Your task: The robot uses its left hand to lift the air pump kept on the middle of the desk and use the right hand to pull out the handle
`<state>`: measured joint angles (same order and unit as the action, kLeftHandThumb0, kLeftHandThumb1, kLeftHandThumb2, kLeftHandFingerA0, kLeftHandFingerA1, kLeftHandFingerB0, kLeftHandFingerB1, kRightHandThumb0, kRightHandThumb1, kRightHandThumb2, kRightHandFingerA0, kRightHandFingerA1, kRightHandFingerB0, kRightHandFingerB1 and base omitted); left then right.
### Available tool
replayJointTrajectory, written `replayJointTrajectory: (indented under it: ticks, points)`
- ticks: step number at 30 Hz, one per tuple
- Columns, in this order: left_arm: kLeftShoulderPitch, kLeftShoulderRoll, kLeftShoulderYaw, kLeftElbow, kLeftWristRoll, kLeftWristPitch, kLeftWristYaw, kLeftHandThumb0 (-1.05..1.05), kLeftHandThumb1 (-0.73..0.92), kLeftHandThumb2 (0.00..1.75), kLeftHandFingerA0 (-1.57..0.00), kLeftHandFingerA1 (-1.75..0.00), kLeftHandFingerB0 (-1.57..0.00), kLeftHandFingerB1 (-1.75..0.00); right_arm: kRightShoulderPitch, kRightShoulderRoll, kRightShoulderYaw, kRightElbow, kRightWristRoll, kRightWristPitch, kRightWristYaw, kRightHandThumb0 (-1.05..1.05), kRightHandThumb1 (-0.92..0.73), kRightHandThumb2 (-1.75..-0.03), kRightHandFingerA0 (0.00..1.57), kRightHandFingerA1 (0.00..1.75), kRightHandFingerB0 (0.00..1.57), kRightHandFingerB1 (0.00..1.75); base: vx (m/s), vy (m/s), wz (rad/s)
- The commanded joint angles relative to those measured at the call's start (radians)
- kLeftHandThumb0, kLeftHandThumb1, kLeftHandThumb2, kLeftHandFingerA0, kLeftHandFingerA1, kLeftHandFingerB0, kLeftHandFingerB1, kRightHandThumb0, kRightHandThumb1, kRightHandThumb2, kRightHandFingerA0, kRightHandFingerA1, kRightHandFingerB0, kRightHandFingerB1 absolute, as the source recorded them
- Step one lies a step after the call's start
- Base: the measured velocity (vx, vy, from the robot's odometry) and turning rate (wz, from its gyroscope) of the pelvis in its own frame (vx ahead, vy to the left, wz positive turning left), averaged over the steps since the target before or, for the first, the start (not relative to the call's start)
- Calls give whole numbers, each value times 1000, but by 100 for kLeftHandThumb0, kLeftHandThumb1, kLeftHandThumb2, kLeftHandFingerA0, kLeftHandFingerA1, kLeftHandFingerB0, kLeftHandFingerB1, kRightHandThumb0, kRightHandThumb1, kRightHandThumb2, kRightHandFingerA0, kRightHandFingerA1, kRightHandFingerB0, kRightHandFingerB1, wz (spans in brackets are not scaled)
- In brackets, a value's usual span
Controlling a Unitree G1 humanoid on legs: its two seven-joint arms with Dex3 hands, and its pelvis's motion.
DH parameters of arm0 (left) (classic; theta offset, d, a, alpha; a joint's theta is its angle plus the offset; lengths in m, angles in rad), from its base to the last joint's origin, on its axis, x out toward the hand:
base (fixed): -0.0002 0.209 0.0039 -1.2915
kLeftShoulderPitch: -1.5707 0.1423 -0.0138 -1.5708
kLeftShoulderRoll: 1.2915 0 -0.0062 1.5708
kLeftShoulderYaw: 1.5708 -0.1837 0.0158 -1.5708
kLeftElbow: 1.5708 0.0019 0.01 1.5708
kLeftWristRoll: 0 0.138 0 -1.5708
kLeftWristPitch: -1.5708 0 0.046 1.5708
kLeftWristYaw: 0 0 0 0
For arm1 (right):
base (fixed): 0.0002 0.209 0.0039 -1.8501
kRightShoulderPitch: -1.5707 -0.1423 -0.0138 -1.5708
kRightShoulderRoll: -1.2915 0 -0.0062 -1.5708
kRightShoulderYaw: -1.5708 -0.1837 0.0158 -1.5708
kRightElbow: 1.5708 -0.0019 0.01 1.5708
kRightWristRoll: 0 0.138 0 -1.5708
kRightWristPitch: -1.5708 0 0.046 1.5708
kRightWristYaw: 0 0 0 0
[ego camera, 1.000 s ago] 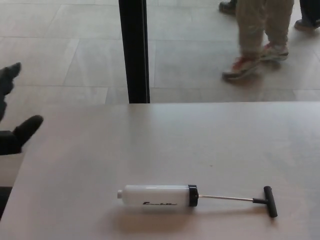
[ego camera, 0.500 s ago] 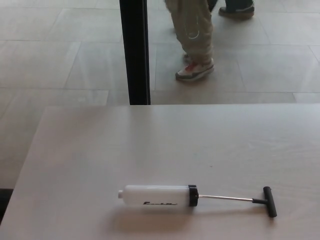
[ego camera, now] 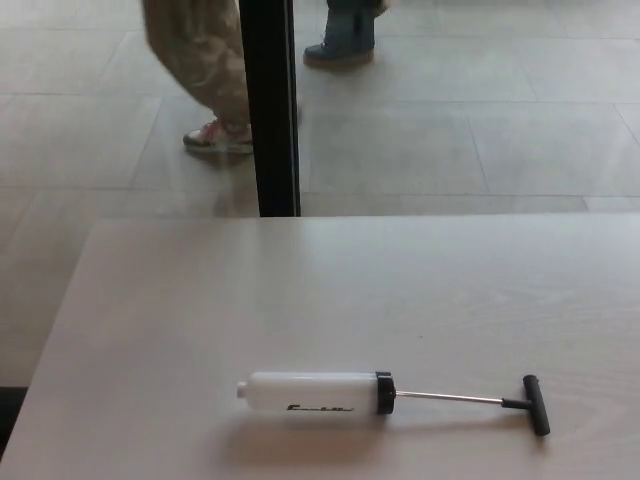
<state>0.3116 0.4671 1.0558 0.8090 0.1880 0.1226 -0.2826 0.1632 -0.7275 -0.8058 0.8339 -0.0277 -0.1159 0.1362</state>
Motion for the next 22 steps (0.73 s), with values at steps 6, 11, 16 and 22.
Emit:
replayJointTrajectory:
  ticks: [6, 11, 16, 22]
  points:
    - [47, -9, 104, 410, -261, -85, 57, -65, 74, 62, -31, -44, -27, -35, 8, 164, -191, 230, 279, -175, 62, -72, -56, -96, 2, 42, 2, 22, 0, 0, 0]
    - [78, -13, 8, 431, -215, -144, 61, -70, 64, 97, -33, -57, -25, -48, 4, 170, -189, 260, 284, -197, 92, -67, -54, -95, 0, 42, 3, 29, 0, 0, 0]
    - [103, -14, -70, 437, -224, -174, 43, -62, 60, 100, -36, -59, -18, -47, 14, 177, -163, 262, 292, -213, 130, -67, -51, -91, 6, 49, 0, 37, 0, 0, 0]
    - [109, -4, -143, 454, -268, -200, 64, -61, 78, 63, -46, -46, -37, -38, 7, 157, -103, 298, 289, -234, 122, -36, -48, -103, 1, 50, 0, 50, 0, 0, 0]
